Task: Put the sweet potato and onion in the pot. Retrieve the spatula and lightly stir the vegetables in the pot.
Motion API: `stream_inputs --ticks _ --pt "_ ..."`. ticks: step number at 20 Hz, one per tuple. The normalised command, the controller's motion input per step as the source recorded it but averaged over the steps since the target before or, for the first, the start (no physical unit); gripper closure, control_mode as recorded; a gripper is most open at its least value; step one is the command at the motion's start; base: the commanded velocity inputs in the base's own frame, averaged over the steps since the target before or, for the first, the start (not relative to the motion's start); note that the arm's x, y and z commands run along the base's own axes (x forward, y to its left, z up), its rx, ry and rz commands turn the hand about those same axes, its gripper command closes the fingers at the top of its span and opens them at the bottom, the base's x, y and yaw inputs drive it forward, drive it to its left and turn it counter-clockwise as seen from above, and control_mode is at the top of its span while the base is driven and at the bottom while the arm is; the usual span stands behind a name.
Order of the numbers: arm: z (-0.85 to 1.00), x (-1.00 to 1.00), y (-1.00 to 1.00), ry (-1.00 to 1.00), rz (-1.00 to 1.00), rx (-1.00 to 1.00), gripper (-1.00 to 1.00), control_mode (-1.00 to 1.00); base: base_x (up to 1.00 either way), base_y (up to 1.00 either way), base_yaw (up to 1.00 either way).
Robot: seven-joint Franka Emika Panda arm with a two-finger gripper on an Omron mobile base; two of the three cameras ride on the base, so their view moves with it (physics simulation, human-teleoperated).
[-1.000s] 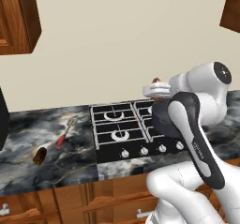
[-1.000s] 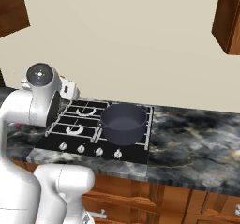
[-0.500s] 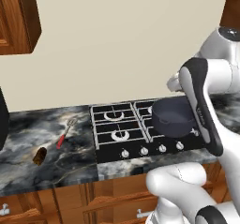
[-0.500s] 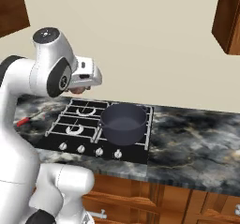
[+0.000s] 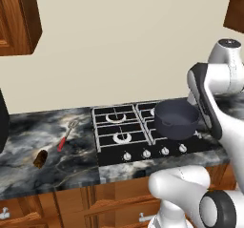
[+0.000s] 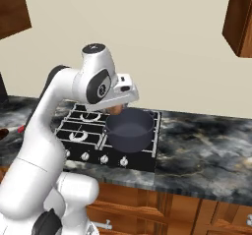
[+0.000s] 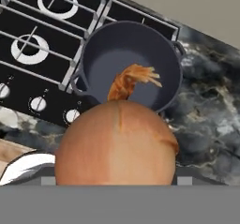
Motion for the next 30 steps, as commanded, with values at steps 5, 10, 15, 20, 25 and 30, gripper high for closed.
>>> stream_inputs --ticks 5,10,15,20,25,30 --pt "-0.54 1.0 -0.01 0.25 0.06 0.0 1.0 -1.0 0.0 0.0 0.0" --pt "-0.44 0.97 -0.09 0.31 0.05 0.0 1.0 -1.0 0.0 0.0 0.0" --pt "-0.42 0.39 -0.16 0.04 0.08 0.02 1.0 -1.0 0.0 0.0 0.0" --pt "-0.52 0.15 -0.02 -0.02 0.08 0.03 1.0 -1.0 0.0 0.0 0.0" --pt "-0.53 0.01 -0.01 -0.05 0.08 0.03 1.0 -1.0 0.0 0.0 0.0" --pt "-0.41 0.0 -0.03 0.0 0.07 0.02 1.0 -1.0 0.0 0.0 0.0"
